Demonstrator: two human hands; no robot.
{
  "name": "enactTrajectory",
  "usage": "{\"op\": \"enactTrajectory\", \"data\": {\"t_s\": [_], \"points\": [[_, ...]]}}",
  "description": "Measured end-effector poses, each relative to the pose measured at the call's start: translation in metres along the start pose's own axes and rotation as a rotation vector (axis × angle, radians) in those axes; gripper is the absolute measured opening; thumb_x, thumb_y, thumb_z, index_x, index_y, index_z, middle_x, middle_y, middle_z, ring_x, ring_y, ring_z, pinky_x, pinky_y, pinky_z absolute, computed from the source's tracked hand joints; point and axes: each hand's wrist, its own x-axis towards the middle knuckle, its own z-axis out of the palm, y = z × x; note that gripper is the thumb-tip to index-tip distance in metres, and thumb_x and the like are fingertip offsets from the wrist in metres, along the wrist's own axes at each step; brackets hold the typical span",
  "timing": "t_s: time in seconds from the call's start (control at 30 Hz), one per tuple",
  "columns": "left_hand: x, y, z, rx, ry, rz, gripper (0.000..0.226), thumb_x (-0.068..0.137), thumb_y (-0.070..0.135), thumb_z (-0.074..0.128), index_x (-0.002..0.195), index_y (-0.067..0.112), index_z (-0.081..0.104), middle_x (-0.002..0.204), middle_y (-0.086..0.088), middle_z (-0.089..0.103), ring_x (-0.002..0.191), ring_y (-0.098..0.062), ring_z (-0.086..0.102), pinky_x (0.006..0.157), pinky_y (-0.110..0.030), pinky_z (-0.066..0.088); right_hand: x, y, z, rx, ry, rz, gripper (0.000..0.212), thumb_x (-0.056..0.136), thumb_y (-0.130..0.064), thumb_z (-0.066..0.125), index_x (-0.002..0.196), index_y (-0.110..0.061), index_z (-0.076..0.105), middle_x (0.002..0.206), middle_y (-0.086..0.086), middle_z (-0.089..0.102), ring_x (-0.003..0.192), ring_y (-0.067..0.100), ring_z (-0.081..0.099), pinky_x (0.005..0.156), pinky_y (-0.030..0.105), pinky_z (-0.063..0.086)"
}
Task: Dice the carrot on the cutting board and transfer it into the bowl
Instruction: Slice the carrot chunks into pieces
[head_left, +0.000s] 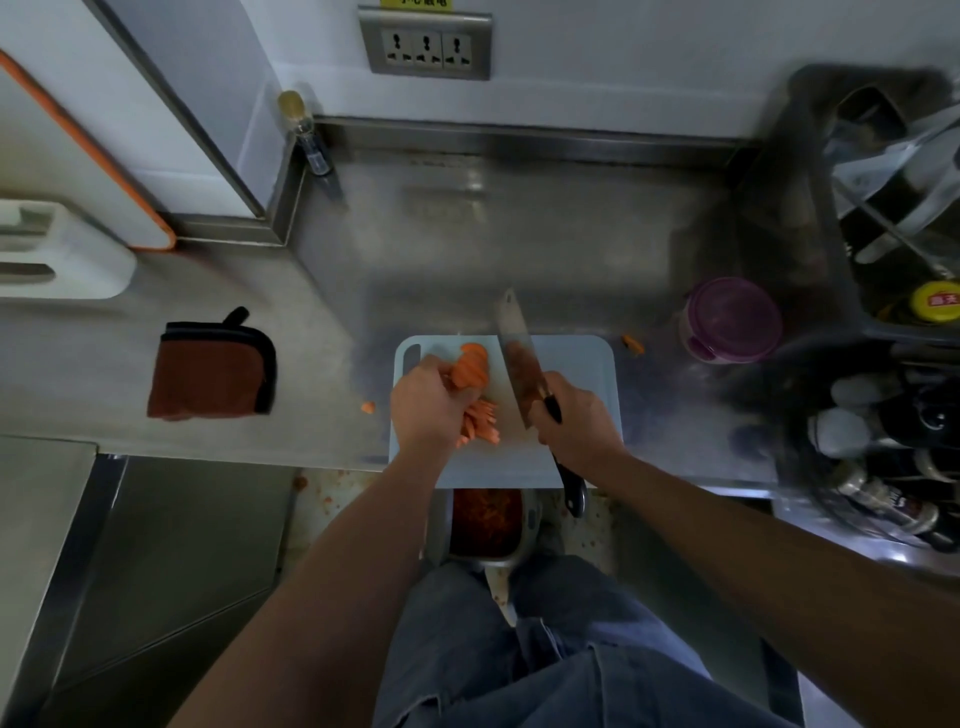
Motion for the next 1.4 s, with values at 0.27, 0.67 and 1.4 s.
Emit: {"op": "enactTrajectory", "data": {"t_s": [0.27,0.67,1.4], "points": [[-0.003,0.001,-0.006,-0.263,0.025,-0.078,0.021,0.087,0.015,0.068,0.104,0.016,0.057,0.085,0.004,0.059,0.064,-0.005,0.055,0.044,-0.005,0.039,-0.001,-0.001,-0.002,0.017,0.002,0.005,0.006,0.096,-0.023,0.048,0.098,-0.018,0.050,0.077,0.007,0.063,0.069,0.022,0.064,0.061,0.042,0.054],[-0.022,0.038,0.053,-0.236,-0.210,-0.068,0.017,0.087,0.015,0.065,0.098,0.026,0.059,0.091,0.007,0.063,0.089,-0.018,0.063,0.080,-0.037,0.054,-0.017,0.022,-0.018,-0.048,0.052,0.041,0.015,0.093,-0.024,0.050,0.106,-0.016,0.051,0.075,0.006,0.065,0.067,0.022,0.064,0.066,0.045,0.056],[-0.042,0.049,0.083,-0.144,0.018,-0.251,0.009,0.088,0.018,0.068,0.094,0.014,0.072,0.098,-0.002,0.072,0.092,-0.018,0.063,0.076,-0.025,0.040,-0.031,0.046,-0.018,-0.382,-0.064,-0.063,0.016,0.097,-0.020,0.040,0.111,-0.014,0.037,0.070,0.005,0.048,0.063,0.029,0.053,0.057,0.036,0.043]]}}
